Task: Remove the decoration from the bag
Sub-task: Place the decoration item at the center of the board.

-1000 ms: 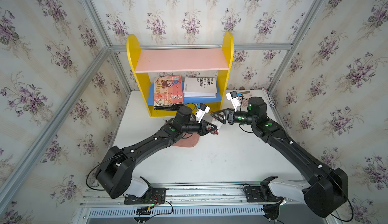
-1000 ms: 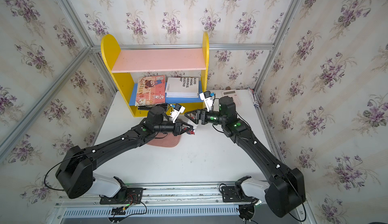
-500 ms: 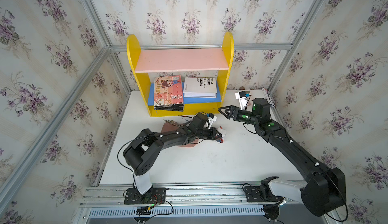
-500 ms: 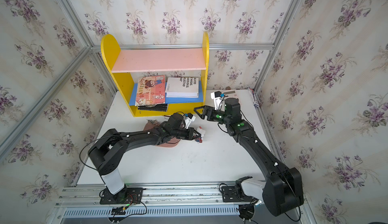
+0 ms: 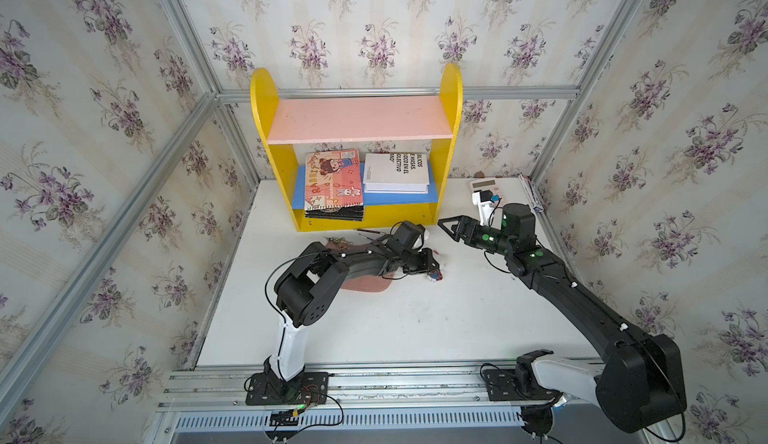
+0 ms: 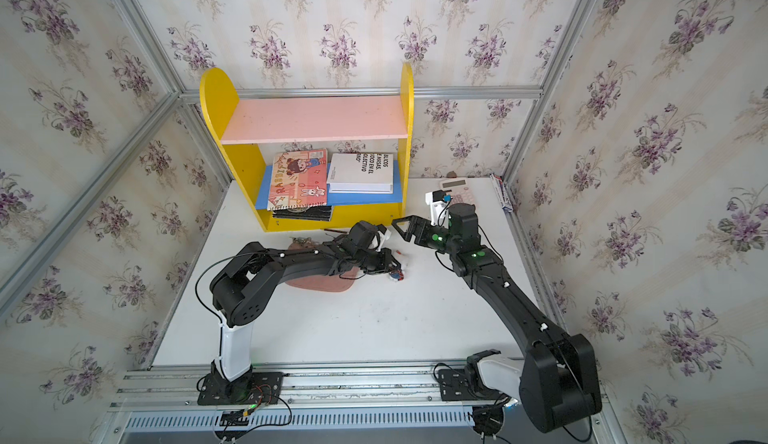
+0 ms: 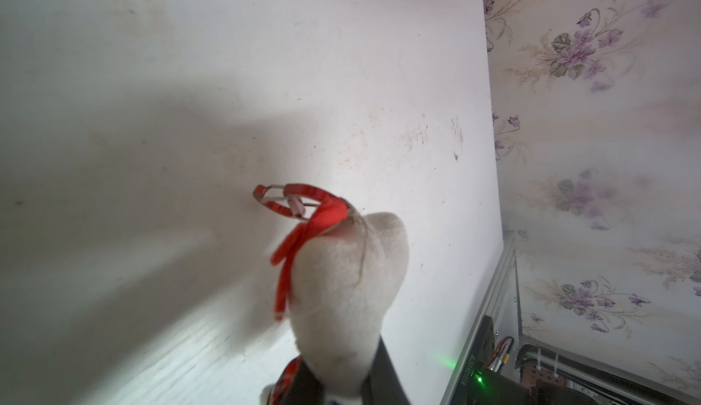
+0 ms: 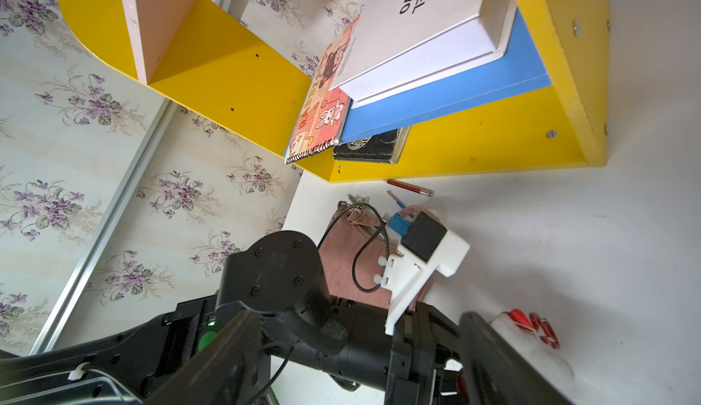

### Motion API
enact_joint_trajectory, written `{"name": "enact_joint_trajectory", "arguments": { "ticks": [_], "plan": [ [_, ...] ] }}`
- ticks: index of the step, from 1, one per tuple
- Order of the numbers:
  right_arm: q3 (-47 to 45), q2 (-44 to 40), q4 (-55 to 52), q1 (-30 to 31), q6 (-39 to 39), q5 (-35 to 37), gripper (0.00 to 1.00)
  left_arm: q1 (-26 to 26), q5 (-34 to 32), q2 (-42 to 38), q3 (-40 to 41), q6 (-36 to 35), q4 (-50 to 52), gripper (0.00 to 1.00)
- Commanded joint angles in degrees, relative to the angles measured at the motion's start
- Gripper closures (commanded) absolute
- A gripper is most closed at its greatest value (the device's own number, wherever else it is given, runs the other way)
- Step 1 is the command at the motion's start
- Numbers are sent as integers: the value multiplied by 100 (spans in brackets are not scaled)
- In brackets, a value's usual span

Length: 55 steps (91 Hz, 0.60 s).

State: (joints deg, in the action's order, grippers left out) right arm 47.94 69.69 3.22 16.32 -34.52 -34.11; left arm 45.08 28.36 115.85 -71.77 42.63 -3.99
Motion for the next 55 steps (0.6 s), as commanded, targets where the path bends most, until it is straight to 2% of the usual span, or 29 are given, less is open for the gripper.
{"name": "enact_joint_trajectory", "arguments": {
  "ticks": [1,12,24,44,51,55],
  "plan": [
    [-17,49,215,-14,3,61,13,-20,-145,-229,52,133,158,68],
    [-23,135,205,-40,45,47,13,-83,-344,-553,53,34,399,49],
    [-2,168,241,-66,57,52,13,-159,-446,-863,235,88,443,36],
    [11,224,293,-85,43,95,13,-166,-433,-1192,395,71,530,36],
    [-22,164,168,-121,147,238,13,-171,-717,-1658,620,-78,629,36],
    [-81,104,120,-170,226,371,13,-170,-1116,-2008,761,-275,756,36]
  ]
}}
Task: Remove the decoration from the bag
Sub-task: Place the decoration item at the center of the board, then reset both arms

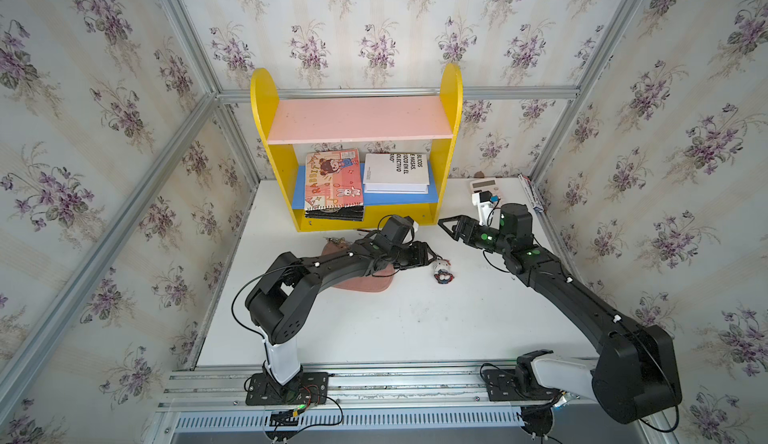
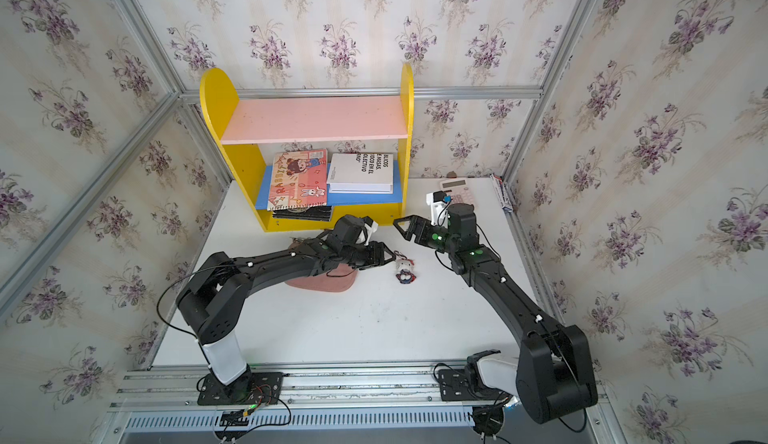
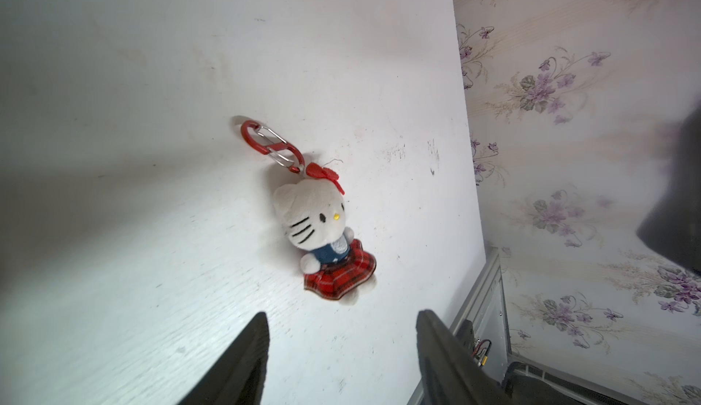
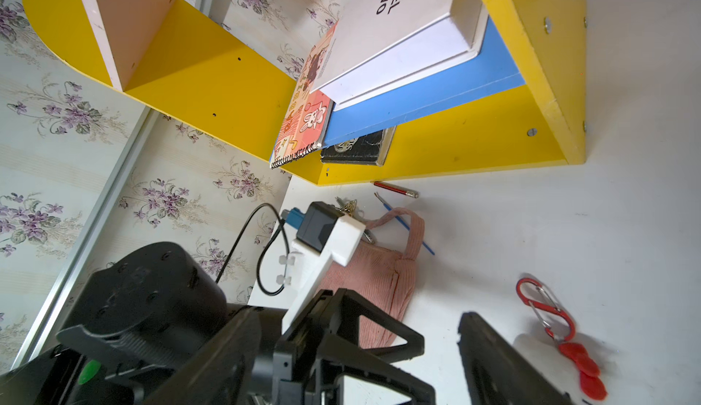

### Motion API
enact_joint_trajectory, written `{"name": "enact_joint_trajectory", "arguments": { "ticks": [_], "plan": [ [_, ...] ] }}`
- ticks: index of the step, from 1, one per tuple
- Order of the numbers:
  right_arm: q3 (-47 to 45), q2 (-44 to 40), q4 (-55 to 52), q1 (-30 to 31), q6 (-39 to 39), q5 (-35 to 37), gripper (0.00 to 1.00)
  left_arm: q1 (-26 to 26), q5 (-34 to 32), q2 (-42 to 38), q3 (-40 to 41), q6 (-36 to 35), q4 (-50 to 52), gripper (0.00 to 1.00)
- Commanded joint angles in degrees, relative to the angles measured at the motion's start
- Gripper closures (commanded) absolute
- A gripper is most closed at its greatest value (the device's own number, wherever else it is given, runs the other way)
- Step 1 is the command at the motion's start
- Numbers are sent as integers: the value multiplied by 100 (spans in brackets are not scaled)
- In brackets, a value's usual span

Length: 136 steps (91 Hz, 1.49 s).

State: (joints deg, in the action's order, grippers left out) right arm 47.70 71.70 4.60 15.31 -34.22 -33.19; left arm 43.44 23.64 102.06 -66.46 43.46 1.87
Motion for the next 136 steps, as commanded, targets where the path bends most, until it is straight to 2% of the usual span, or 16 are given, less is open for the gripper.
{"name": "enact_joint_trajectory", "arguments": {
  "ticks": [1,13,28,37,43,52,57,62,76,83,89,107,123,128,134,136],
  "plan": [
    [-76,-114,-23,-80,213,310,13,-8,-726,-720,274,-419,216,36],
    [-360,-354,60,-164,495,960,10,-11,-2016,-1793,662,-1217,702,34],
    [-812,-753,911,-169,765,2395,4,-90,-4094,-3131,1222,-2583,683,28],
    [-1129,-1009,1589,-169,720,3836,2,-188,-5207,-3765,2014,-4129,-419,23],
    [-1458,-1201,2095,-169,1271,4672,2,-401,-5697,-3953,2492,-4950,-1333,21],
    [-2098,-1367,2731,-169,2697,5674,2,-1010,-6041,-4020,2628,-5151,-1418,21],
    [-2447,-1317,3098,-169,3039,6315,2,-1384,-6254,-4058,2749,-5056,-1455,20],
    [-2755,-1118,3531,-169,3151,6530,3,-1751,-6433,-4074,2939,-4939,-1614,20],
    [-3253,147,5498,-169,3427,6806,0,-2776,-6295,-3770,3788,-4710,-2727,21],
    [-3296,596,5975,-176,3637,6874,0,-3181,-5647,-3595,4099,-4457,-3092,21],
    [-3386,763,6149,-193,3751,6518,0,-3444,-5044,-3423,4329,-4293,-3446,21],
    [-3559,1408,7003,-380,3816,5732,0,-3632,-4330,-2279,4687,-4798,-5277,21],
    [-3656,1366,7046,-596,3621,5369,0,-3646,-3971,-1611,4557,-4917,-5543,21],
    [-3754,1367,7264,-693,3529,5203,0,-3738,-3911,-1672,4441,-4785,-5145,16],
    [-3964,1613,7757,-785,3429,5123,0,-3837,-4002,-1428,4448,-4583,-5258,14],
    [-4046,1811,8223,-795,3481,5154,0,-3866,-4030,-1295,4477,-4610,-5504,5]
  ]
}}
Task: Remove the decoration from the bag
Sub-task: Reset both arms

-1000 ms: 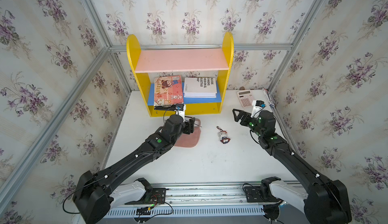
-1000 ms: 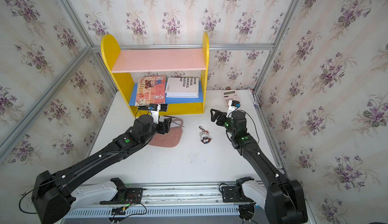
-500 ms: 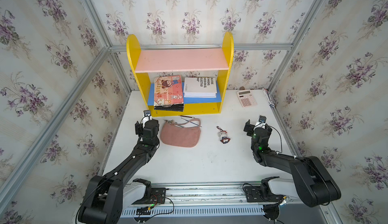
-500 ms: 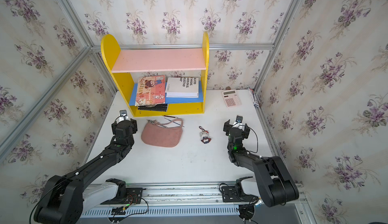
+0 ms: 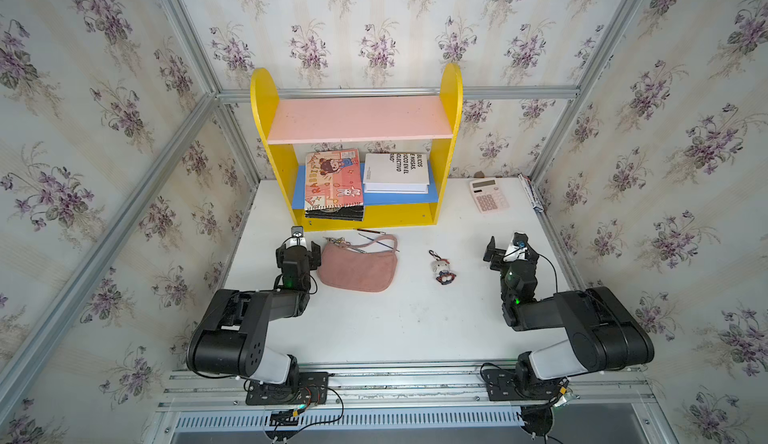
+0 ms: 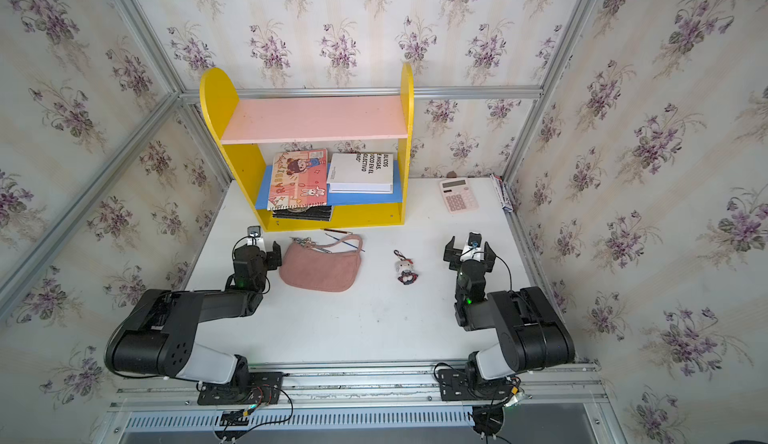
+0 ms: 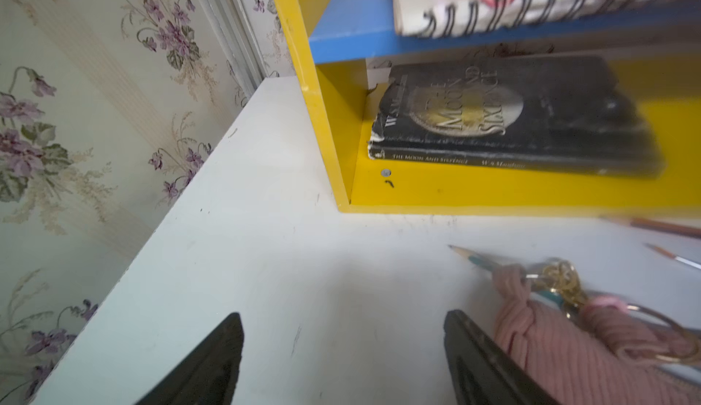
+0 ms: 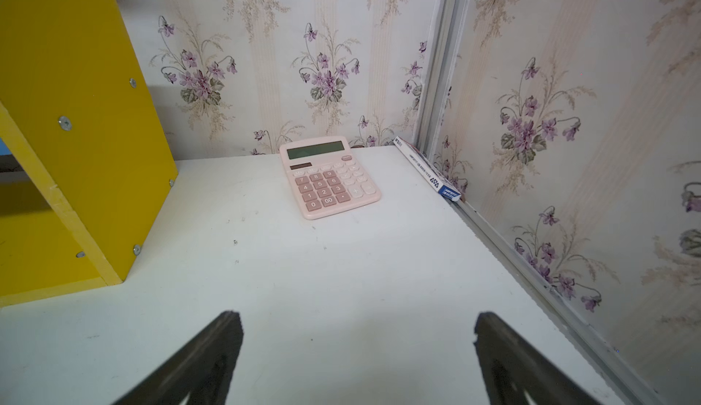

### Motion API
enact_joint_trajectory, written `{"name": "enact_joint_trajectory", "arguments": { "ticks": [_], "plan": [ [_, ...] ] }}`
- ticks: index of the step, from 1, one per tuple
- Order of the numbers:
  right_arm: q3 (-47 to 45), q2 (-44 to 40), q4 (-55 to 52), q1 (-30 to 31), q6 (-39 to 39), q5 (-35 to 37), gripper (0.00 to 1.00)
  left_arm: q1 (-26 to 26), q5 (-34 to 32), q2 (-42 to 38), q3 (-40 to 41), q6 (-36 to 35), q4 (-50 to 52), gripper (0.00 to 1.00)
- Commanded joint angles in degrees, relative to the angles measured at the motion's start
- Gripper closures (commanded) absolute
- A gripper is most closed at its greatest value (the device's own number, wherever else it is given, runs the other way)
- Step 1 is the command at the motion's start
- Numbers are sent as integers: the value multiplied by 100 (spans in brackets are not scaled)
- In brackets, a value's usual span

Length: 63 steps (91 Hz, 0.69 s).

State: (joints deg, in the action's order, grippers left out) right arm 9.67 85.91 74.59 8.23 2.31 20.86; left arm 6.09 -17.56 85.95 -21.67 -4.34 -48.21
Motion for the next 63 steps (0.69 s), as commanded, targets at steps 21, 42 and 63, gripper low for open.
{"name": "enact_joint_trajectory", "arguments": {
  "ticks": [21,42,63],
  "plan": [
    [93,235,380,-129,-326,-189,0,-196,180,311,5,263,-532,0],
    [134,279,371,-130,-323,-201,0,-198,184,308,23,245,-581,0],
    [112,298,456,-139,-307,-196,0,-203,184,308,23,240,-576,0]
  ]
}}
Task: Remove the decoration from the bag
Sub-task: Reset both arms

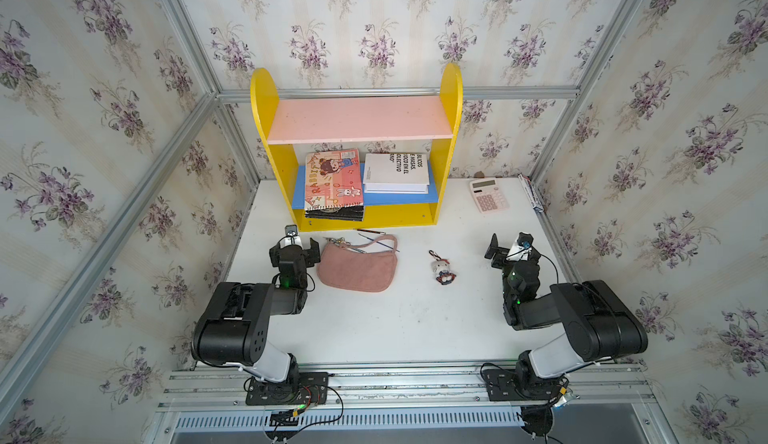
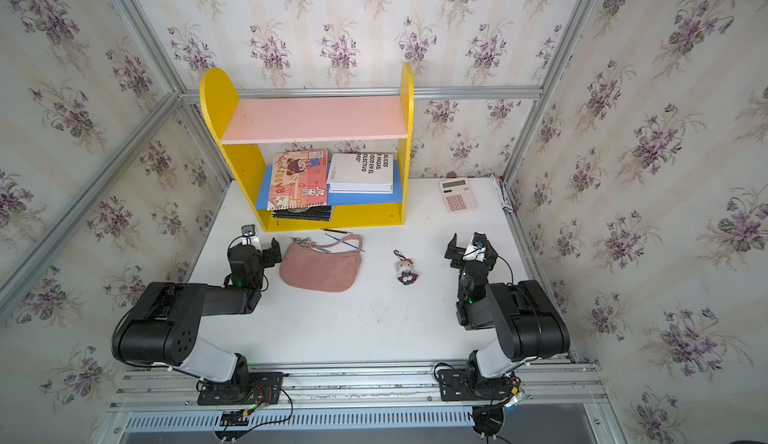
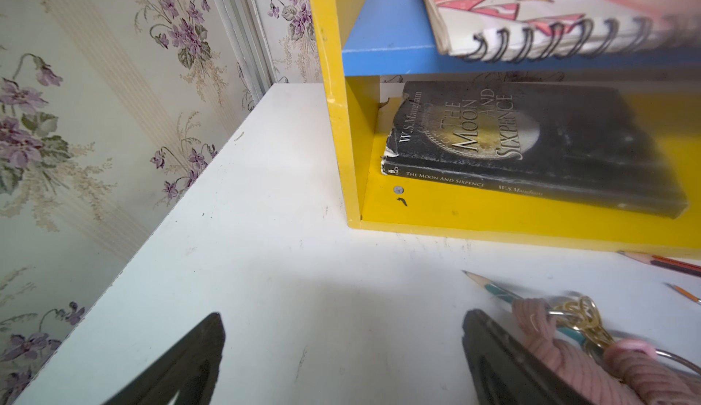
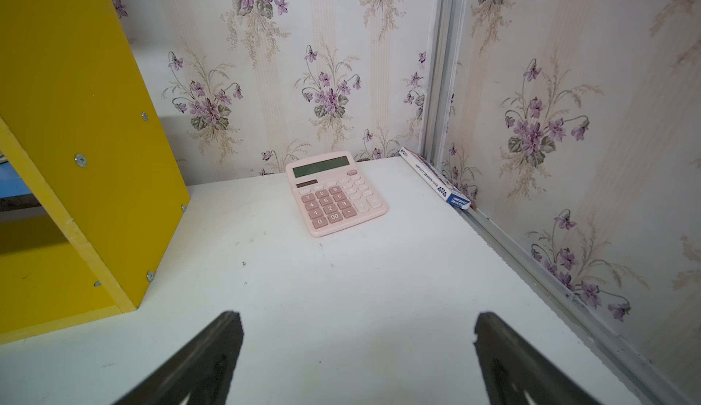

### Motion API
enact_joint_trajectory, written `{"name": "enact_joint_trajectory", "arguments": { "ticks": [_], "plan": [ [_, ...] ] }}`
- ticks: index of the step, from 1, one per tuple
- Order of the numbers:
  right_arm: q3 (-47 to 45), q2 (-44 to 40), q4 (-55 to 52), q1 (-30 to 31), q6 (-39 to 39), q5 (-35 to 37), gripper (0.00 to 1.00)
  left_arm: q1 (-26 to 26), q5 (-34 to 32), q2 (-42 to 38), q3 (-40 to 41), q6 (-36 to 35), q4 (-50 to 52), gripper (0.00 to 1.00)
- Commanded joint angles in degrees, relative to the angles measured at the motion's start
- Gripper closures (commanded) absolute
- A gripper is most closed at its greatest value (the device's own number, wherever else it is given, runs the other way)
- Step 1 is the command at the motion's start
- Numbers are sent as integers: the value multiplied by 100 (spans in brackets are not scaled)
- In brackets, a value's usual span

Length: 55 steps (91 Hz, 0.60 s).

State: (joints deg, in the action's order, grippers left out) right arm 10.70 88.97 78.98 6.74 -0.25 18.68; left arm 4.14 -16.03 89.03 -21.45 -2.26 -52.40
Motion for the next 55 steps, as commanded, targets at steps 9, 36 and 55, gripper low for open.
{"name": "enact_joint_trajectory", "arguments": {
  "ticks": [9,36,55],
  "plan": [
    [7,7,38,6,-45,21,0,-7,30,0,1,33,-156,0],
    [3,2,47,4,-45,18,0,-7,34,-4,1,33,-156,0],
    [2,6,47,3,-45,21,0,-9,35,0,1,33,-156,0]
  ]
}}
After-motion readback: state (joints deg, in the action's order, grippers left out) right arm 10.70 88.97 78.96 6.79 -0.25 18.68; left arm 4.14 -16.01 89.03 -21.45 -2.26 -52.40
